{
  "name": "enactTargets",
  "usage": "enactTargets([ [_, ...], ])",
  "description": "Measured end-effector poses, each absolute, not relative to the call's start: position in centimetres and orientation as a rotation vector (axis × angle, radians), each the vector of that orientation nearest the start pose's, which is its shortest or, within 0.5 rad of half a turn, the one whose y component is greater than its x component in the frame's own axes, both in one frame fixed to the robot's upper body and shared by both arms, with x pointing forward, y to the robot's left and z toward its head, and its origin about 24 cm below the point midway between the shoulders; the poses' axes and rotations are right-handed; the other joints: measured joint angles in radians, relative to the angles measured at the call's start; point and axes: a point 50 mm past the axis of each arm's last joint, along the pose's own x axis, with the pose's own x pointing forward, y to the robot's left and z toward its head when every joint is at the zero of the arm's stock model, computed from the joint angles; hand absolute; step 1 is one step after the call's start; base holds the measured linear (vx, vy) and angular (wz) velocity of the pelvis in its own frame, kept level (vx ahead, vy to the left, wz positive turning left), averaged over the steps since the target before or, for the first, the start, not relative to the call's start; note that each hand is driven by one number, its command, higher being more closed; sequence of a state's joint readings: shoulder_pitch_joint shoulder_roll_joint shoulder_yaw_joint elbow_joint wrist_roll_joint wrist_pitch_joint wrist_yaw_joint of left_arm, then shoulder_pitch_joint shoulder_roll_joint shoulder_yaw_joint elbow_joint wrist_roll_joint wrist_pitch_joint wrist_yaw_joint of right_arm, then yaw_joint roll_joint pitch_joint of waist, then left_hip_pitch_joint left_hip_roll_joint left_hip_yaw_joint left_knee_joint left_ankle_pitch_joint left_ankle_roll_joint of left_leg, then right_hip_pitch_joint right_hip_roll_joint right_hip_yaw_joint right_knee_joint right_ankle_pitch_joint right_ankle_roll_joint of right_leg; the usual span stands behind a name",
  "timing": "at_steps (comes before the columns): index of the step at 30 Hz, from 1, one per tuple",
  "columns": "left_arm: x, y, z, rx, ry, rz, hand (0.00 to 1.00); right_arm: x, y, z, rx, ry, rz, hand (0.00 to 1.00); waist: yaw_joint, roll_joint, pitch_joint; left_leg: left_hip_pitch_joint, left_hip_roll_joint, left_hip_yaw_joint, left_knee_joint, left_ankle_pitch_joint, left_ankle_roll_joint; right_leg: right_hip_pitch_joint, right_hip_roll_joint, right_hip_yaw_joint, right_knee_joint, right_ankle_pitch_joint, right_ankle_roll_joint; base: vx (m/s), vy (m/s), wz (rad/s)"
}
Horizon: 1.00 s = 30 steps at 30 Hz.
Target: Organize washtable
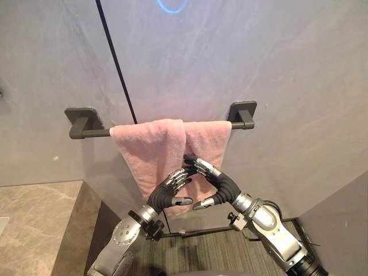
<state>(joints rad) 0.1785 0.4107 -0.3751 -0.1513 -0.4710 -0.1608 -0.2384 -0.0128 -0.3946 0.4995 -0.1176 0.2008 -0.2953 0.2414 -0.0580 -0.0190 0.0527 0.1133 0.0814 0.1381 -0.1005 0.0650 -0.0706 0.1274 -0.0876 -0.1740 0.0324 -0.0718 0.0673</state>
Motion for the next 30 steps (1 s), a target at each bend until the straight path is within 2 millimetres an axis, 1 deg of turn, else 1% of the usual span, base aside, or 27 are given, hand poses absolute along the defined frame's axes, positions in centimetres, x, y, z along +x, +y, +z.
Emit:
enactTargets([
  [5,19.8,12.7,3.5,-0.164,0.014,-0.557,0.0,22.2,-9.1,6.5,-0.116,-0.256,0.706,0.0,0.016,0.0,0.0,-0.012,-0.001,-0.001,-0.003,0.0,0.0,-0.011,-0.001,-0.001,0.0,0.0,0.0,0.0,0.0,0.0],
  [9,20.1,13.1,3.1,-0.185,0.016,-0.505,0.0,22.7,-9.1,6.2,-0.104,-0.247,0.65,0.0,0.017,0.0,0.0,-0.017,-0.001,-0.006,-0.003,0.0,0.0,-0.011,-0.001,-0.007,-0.001,0.0,0.0,-0.01,-0.003,0.04],
  [10,20.4,13.5,3.4,-0.194,-0.004,-0.478,0.0,23.1,-9.5,5.8,-0.109,-0.224,0.607,0.0,0.018,-0.001,0.0,-0.019,-0.001,-0.009,-0.003,0.0,0.0,-0.012,-0.001,-0.009,-0.001,0.0,0.0,-0.02,-0.001,0.07],
  [11,20.8,14.2,4.0,-0.206,-0.053,-0.421,0.0,23.5,-10.6,4.7,-0.141,-0.155,0.545,0.0,0.019,-0.002,-0.001,-0.022,-0.002,-0.012,-0.003,0.0,0.0,-0.013,-0.002,-0.012,-0.002,0.0,0.0,-0.02,0.0,0.07],
  [13,21.1,15.3,4.5,-0.207,-0.099,-0.356,0.0,23.8,-12.0,3.5,-0.161,-0.084,0.472,0.0,0.019,-0.002,-0.001,-0.029,-0.003,-0.014,-0.003,0.0,0.0,-0.02,-0.002,-0.014,-0.002,0.0,0.0,-0.01,0.001,0.03],
  [14,21.2,15.9,4.7,-0.201,-0.115,-0.327,0.0,24.0,-12.9,3.4,-0.166,-0.07,0.417,0.0,0.019,0.0,0.001,-0.04,-0.003,-0.016,-0.003,0.001,0.0,-0.03,-0.002,-0.015,-0.002,0.0,0.0,0.0,0.0,0.0],
  [18,21.3,16.2,4.8,-0.203,-0.121,-0.293,0.0,24.5,-14.5,3.9,-0.192,-0.083,0.328,0.0,0.018,-0.001,0.0,-0.042,-0.003,-0.017,-0.002,0.001,0.0,-0.03,-0.001,-0.017,-0.008,0.0,0.0,0.0,0.0,0.0],
  [24,21.6,18.3,5.4,-0.206,-0.165,-0.163,0.0,25.0,-16.8,4.8,-0.184,-0.115,0.179,0.0,0.017,-0.001,0.0,-0.047,-0.002,-0.019,0.002,0.001,0.0,-0.029,0.0,-0.019,-0.016,0.002,-0.002,0.0,0.0,0.0],
  [30,21.5,19.7,5.7,-0.204,-0.192,-0.078,0.0,25.1,-18.3,6.1,-0.172,-0.165,0.087,0.0,0.016,-0.001,0.0,-0.048,-0.002,-0.02,-0.002,0.001,0.0,-0.029,0.0,-0.019,-0.017,0.002,-0.002,-0.02,-0.001,0.0],
])
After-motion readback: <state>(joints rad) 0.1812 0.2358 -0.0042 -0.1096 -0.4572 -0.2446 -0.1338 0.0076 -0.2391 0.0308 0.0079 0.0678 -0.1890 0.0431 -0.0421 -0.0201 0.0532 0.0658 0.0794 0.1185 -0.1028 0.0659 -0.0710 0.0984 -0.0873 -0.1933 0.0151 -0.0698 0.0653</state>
